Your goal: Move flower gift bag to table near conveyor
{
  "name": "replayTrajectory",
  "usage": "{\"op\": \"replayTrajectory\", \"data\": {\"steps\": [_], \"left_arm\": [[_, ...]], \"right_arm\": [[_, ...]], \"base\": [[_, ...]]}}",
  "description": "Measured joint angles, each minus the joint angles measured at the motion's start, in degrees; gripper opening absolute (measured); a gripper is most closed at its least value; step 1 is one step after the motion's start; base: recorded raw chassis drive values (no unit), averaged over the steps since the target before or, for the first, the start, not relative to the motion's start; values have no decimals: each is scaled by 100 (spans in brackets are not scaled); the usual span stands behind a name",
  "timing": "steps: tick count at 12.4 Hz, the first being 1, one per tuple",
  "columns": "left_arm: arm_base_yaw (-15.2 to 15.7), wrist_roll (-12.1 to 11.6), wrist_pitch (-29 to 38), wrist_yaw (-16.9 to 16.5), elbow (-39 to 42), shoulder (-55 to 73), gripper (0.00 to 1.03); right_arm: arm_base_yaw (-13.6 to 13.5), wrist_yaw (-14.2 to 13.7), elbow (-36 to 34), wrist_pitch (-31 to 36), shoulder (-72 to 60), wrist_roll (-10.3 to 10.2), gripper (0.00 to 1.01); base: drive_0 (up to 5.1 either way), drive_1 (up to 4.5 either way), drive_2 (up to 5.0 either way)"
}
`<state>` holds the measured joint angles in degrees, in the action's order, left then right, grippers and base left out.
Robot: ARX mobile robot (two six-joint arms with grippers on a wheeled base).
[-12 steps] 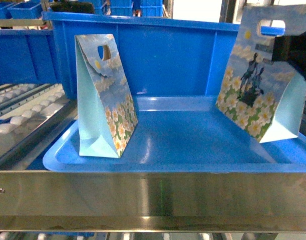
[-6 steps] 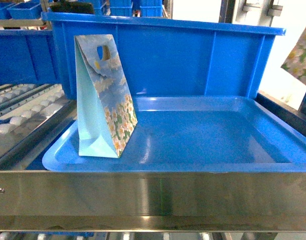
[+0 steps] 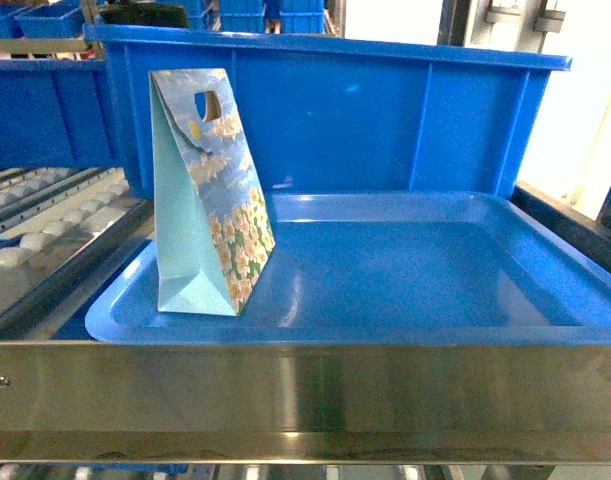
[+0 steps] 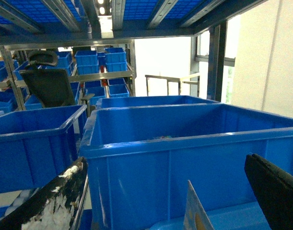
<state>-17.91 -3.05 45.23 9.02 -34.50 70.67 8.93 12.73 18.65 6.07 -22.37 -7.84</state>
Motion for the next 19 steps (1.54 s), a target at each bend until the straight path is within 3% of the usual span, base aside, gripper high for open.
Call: {"op": "replayTrajectory", "data": {"steps": [1,4,6,8,11,13,15,18,19], "left_arm": [[0,0,4,0,0,0,98],[-37,2,-59,2,-15,0,98],[-435,17,-275,431,-428,380,98],[-789,162,-839,627,-866,859,98],[-879,691,-1755,1226,-1073,1222,98],[-892,1134,-2380,1163,-1141,1449,98],[-887,1320,-2402,1047,-1246,1585,98],[-811,1320,-2374,1023,-1349,1628,98],[-813,1318,-2448,977,-1351,1628,90]], "right_arm": [[195,44,-66,-278,223,-63,2],[201,79,-94,-260,293,-138,2],[201,79,-94,-262,293,-138,2],[201,76,-94,-262,293,-140,2],[201,76,-94,-262,293,-140,2],[201,76,-94,-262,293,-140,2],[201,76,-94,-262,293,-140,2],[201,79,-94,-262,293,-140,2],[201,79,-94,-262,293,-140,2]], "base": [[0,0,0],[0,0,0],[0,0,0],[0,0,0],[0,0,0],[0,0,0],[0,0,0],[0,0,0],[0,0,0]]}}
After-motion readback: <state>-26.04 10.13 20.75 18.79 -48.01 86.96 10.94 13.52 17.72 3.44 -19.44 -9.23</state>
